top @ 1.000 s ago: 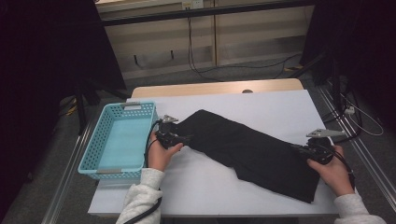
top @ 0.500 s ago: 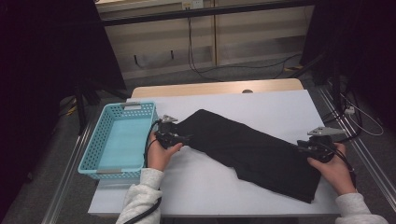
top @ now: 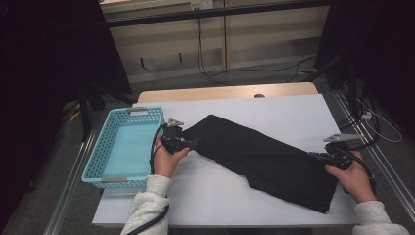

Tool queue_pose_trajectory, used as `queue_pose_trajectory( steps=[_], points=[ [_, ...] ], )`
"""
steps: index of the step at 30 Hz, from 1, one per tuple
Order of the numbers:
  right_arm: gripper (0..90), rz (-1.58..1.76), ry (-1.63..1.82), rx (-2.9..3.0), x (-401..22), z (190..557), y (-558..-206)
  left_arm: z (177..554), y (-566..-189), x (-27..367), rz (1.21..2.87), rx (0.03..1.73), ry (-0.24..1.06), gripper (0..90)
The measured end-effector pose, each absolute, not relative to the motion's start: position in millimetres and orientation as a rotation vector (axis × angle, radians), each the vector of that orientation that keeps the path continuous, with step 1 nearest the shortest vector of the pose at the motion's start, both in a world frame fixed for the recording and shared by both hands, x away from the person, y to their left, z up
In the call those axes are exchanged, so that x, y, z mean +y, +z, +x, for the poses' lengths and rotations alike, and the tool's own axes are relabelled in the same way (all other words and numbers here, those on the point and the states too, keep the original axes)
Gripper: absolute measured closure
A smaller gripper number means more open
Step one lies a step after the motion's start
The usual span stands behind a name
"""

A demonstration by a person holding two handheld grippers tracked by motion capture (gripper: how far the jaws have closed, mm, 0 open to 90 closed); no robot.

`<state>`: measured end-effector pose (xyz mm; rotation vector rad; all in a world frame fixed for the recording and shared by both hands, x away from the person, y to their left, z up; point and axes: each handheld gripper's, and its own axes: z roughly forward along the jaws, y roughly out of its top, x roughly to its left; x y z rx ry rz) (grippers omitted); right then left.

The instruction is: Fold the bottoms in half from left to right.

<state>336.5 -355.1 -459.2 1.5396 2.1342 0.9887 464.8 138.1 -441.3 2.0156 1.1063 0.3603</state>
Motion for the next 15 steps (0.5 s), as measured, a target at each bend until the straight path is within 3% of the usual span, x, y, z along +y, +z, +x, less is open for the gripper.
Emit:
queue_pose_trajectory(
  steps=[6,12,15],
  points=[
    [85.4,1.517,0.992,2.112,-363.6,333.2,-458.5,474.3,-445.1,136.4,1.997,1.154,0.379,17.4],
    [58.2,1.497,1.03,2.108,-355.4,333.1,-453.7,490.4,-449.9,131.7,2.002,1.188,0.398,17.5],
    [52.4,1.484,1.052,2.105,-351.6,332.5,-451.6,498.6,-450.7,129.6,2.004,1.19,0.421,17.9]
  ],
)
